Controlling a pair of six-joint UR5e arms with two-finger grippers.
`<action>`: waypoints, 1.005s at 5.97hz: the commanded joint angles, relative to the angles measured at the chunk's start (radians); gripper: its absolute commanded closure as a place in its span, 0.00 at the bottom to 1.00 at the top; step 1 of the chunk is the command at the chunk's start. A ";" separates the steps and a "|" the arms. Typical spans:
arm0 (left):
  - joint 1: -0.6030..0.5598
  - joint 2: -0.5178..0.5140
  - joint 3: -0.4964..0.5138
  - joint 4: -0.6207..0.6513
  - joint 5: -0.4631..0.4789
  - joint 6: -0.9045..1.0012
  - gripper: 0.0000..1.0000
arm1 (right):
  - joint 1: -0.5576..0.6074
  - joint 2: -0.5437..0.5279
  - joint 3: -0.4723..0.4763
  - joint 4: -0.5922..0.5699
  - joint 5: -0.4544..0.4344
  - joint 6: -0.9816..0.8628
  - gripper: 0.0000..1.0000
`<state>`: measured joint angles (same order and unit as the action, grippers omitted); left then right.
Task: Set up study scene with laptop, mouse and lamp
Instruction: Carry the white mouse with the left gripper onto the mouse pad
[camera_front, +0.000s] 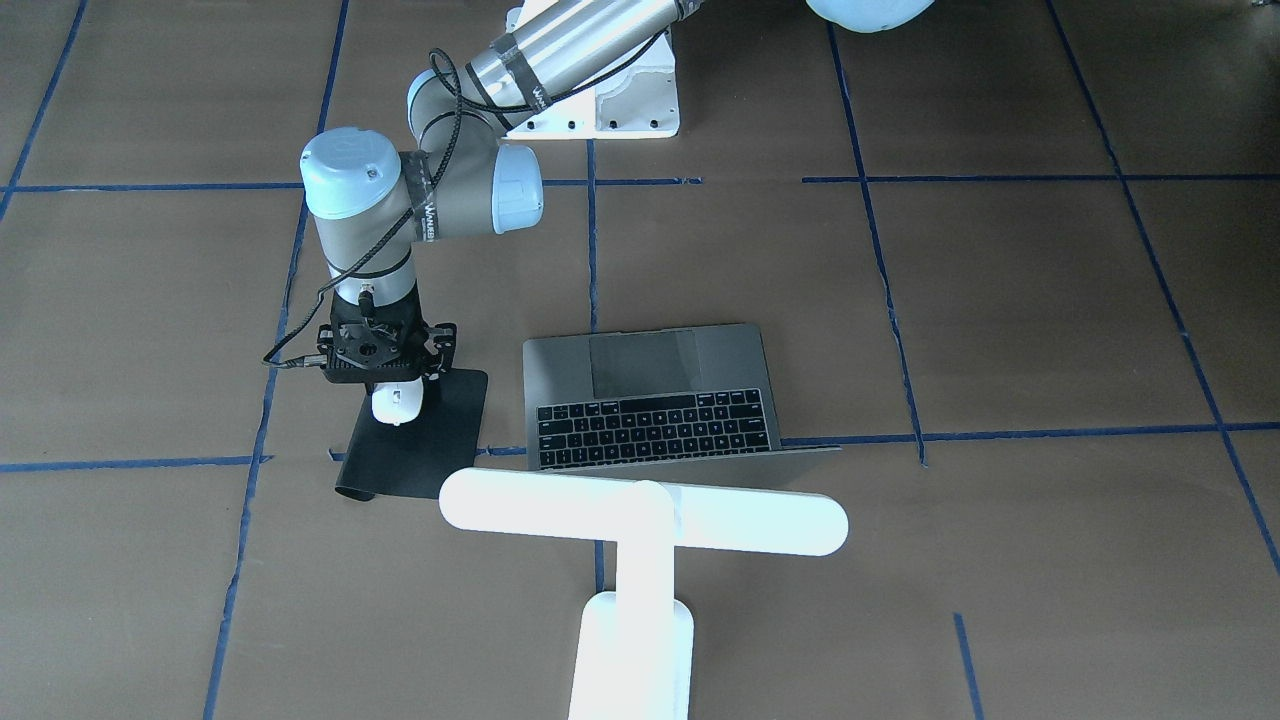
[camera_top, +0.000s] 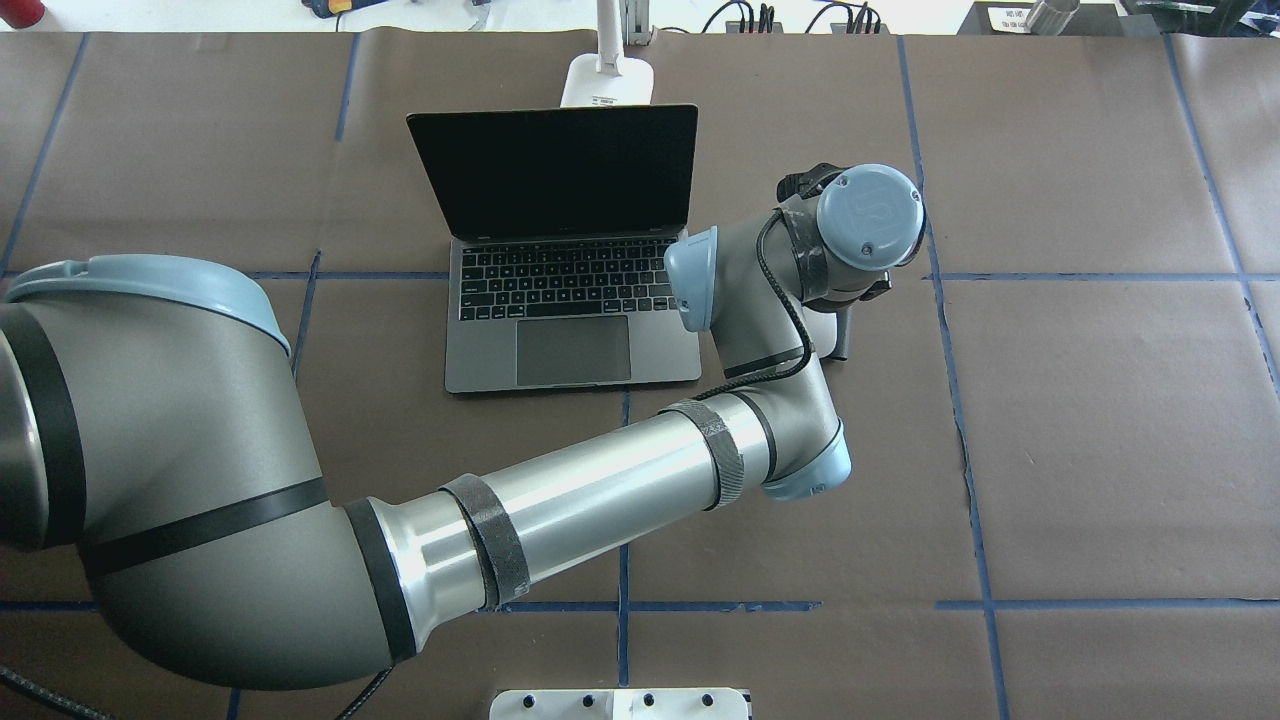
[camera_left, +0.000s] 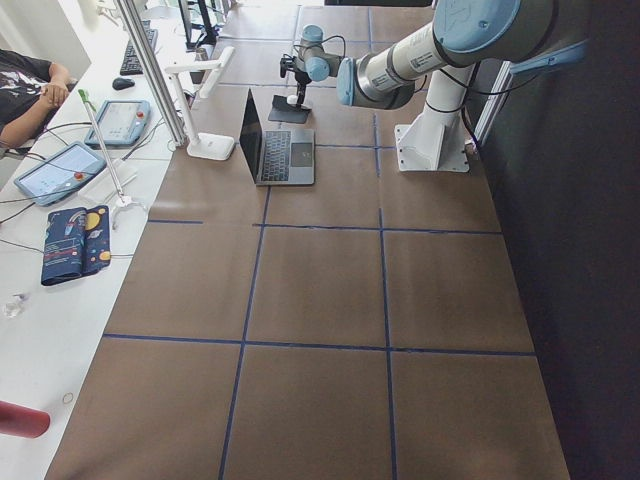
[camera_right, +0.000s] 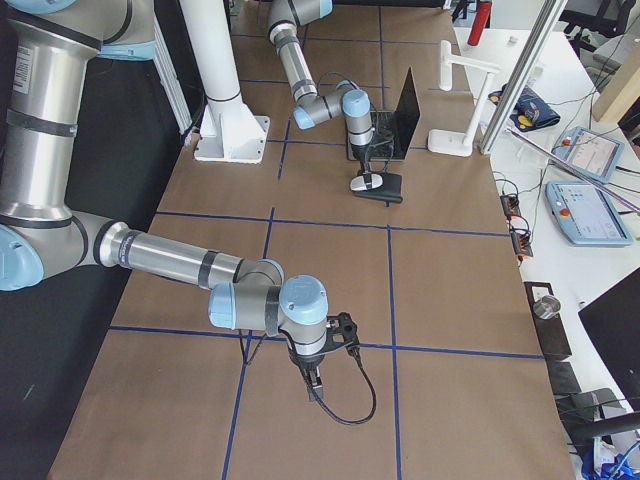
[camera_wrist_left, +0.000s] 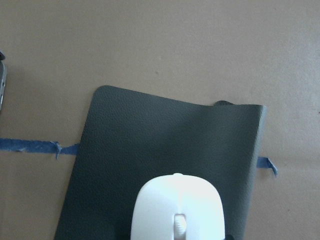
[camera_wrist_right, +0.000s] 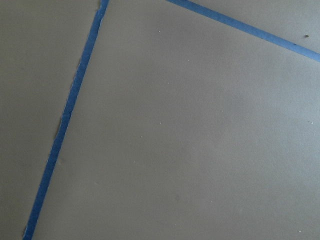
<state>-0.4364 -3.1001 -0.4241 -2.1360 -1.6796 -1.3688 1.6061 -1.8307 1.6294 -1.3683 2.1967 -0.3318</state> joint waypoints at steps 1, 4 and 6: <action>0.001 -0.002 0.001 -0.025 0.000 -0.006 0.00 | 0.000 0.001 0.000 0.000 0.000 0.000 0.00; -0.100 -0.003 -0.043 -0.015 -0.207 0.046 0.00 | 0.000 0.011 0.006 0.002 0.005 0.038 0.00; -0.181 0.115 -0.231 0.107 -0.385 0.135 0.00 | -0.002 0.019 0.010 0.005 0.023 0.103 0.00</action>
<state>-0.5813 -3.0588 -0.5366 -2.0953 -1.9951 -1.2875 1.6051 -1.8167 1.6376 -1.3632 2.2102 -0.2468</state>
